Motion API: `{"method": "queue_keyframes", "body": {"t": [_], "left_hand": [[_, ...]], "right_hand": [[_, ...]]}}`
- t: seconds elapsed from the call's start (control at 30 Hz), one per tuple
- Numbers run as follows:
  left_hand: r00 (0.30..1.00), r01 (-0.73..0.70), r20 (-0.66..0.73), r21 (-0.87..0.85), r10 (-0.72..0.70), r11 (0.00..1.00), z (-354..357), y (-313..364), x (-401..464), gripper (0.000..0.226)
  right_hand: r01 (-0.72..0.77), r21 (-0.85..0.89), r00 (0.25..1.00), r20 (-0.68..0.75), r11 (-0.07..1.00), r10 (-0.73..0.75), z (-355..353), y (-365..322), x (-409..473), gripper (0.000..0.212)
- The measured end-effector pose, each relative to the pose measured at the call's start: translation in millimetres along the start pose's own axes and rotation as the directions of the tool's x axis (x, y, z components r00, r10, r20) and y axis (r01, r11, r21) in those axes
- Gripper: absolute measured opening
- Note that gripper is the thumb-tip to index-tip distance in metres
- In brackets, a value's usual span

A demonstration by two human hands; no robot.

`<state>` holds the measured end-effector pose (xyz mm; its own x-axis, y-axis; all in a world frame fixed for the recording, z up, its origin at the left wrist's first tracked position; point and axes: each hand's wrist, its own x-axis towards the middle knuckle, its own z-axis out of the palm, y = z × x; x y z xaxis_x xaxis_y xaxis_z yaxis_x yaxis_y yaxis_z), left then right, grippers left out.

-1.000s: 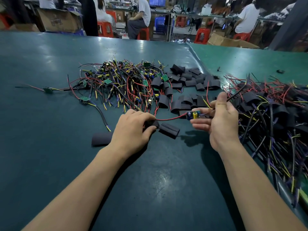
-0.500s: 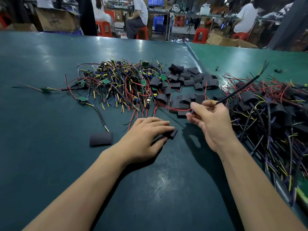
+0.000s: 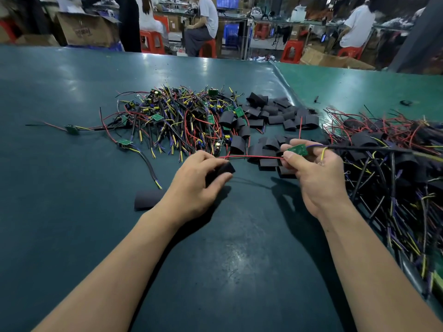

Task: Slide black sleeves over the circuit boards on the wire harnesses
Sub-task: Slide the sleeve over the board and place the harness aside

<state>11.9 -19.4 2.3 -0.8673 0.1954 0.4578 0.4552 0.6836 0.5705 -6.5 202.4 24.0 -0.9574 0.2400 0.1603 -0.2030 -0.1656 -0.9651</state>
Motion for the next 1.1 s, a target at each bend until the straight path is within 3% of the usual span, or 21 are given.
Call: {"method": "queue_keyframes", "body": {"t": [0.37, 0.53, 0.83, 0.97, 1.1], "left_hand": [[0.981, 0.055, -0.178, -0.107, -0.074, 0.993, -1, 0, -1, 0.042], [0.985, 0.041, -0.163, -0.122, -0.061, 0.992, 0, 0, -1, 0.043], [0.987, -0.043, -0.160, -0.178, 0.015, 0.983, -1, 3, -4, 0.041], [0.987, -0.078, -0.147, -0.138, 0.058, 0.987, -1, 3, -4, 0.041], [0.987, -0.100, -0.122, 0.024, 0.102, 0.995, 0, 1, -4, 0.041]], "right_hand": [[0.079, 0.140, 0.997, -0.015, 0.987, -0.078, -1, -6, 0, 0.029], [0.093, 0.166, 0.995, -0.033, 0.982, -0.089, -2, -7, 2, 0.029], [0.166, 0.032, 0.984, -0.062, 0.986, -0.164, -3, -4, 2, 0.030], [0.193, -0.007, 0.980, -0.046, 0.981, -0.193, -4, -5, 1, 0.029], [0.131, 0.106, 0.989, 0.059, 0.986, -0.138, 7, -5, -6, 0.020]]}}
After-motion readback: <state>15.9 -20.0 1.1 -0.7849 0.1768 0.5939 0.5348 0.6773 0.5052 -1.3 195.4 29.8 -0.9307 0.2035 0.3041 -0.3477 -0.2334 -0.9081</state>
